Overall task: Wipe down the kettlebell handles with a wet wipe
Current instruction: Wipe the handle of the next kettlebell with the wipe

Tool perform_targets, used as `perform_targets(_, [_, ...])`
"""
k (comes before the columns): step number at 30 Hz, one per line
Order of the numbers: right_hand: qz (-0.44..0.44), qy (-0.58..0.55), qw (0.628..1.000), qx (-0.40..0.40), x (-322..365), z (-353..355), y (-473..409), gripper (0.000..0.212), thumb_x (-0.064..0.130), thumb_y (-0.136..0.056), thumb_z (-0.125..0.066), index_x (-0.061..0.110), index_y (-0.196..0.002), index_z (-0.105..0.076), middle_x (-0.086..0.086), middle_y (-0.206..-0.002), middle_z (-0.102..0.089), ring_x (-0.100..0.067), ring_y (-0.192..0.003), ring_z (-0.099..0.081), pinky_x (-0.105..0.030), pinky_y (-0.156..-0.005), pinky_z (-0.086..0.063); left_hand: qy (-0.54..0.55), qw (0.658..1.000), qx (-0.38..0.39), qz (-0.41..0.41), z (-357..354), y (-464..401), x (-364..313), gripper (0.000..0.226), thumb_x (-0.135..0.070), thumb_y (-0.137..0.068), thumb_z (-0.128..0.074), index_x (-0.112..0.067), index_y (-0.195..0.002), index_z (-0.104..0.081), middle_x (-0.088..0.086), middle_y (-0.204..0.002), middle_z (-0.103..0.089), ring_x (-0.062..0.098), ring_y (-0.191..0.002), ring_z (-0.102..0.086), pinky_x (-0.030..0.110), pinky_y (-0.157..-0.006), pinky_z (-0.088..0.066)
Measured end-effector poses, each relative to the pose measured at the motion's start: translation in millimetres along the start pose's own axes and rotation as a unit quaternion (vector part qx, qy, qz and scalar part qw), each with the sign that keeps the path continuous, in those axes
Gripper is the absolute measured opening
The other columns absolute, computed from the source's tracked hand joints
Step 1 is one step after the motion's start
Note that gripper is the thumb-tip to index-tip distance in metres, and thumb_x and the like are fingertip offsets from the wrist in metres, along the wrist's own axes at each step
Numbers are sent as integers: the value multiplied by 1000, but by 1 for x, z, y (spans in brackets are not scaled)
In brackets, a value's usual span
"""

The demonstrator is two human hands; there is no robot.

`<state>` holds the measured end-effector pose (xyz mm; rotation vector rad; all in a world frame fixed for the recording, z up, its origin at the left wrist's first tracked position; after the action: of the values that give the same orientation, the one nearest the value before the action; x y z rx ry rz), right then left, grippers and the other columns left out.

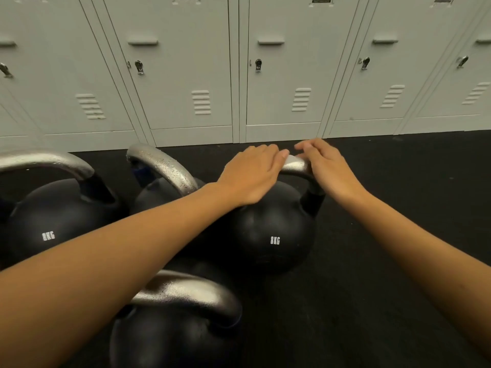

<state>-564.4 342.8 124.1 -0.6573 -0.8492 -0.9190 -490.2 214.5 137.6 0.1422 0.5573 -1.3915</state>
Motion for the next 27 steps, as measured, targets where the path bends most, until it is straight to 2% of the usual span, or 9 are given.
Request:
perform_targets(5, [-8,18,1000,10,-4,-4,1,40,39,-106,-29,23,-114,-65,4,-105,-60,-3,-89,-52,-10,-76,-34,97,974,77,191,-1,-3,38,32,-24,-101,-29,-4,-116,-48,18,-113,-53,29,-93,-49,35,-80,-37])
perform_targets(8, [-7,13,1000,21,-5,-6,2,41,40,-106,-30,23,-107,-68,2,-101,-63,-5,-90,-54,-13,-77,-37,208,931,37,297,-4,8,44,42,-31,-101,-25,-5,-118,-53,17,-113,-57,26,-93,-50,35,-82,-40])
perform_targets(12, [-4,-16,1000,18,-6,-5,1,38,39,-105,-35,23,-102,-70,0,-101,-66,-12,-94,-57,-19,-78,-40,101,975,-16,197,5,13,10,30,-12,-102,-28,1,-122,-47,20,-123,-51,36,-111,-48,42,-92,-38])
perform_targets(16, [-8,-34,999,0,-10,-7,1,40,39,-105,-35,23,-102,-72,2,-101,-67,-12,-96,-59,-23,-81,-42,70,994,-35,79,-4,3,-12,32,-19,-101,-30,-8,-119,-53,13,-115,-58,34,-101,-51,43,-89,-39])
perform_targets(20, [-24,-60,998,-6,-12,-5,0,47,41,-106,-28,21,-106,-71,3,-104,-64,-6,-91,-55,-18,-76,-38,127,978,18,163,-4,-1,24,32,-22,-102,-30,-2,-115,-53,20,-117,-57,35,-100,-52,41,-90,-42])
perform_targets(22, [-35,-79,996,-6,-15,-4,-3,49,44,-106,-27,21,-104,-71,-1,-107,-66,-10,-95,-56,-21,-80,-39,251,930,43,266,-9,10,50,40,-30,-101,-28,-3,-104,-57,20,-105,-61,29,-86,-54,36,-82,-42])
perform_targets(24, [-48,-102,994,-12,-19,-2,-7,49,47,-105,-27,23,-100,-70,-5,-103,-69,-15,-95,-60,-25,-81,-43,396,834,42,381,-21,24,64,37,-32,-100,-28,-9,-91,-56,11,-81,-58,19,-69,-49,28,-67,-42])
perform_targets(26, [-73,-163,984,-28,-23,4,-9,49,46,-106,-28,21,-98,-69,-4,-97,-72,-14,-87,-63,-24,-72,-46,474,764,20,437,-31,29,65,37,-33,-99,-30,-10,-97,-58,6,-71,-57,17,-63,-50,22,-61,-44])
perform_targets(27, [-83,-193,977,-41,-26,9,-9,49,44,-106,-27,19,-97,-68,-4,-95,-73,-13,-84,-65,-22,-69,-47,483,754,11,445,-32,28,62,41,-36,-97,-30,-8,-107,-59,8,-76,-60,19,-67,-52,25,-67,-46])
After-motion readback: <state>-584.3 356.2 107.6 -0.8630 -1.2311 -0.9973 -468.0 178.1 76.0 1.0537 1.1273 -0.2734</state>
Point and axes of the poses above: each hand's wrist, its own y-axis away from the middle knuckle, its own z-axis out of the back of the hand, x = y × z, the point moved 6 cm from there along -y, towards the middle knuckle
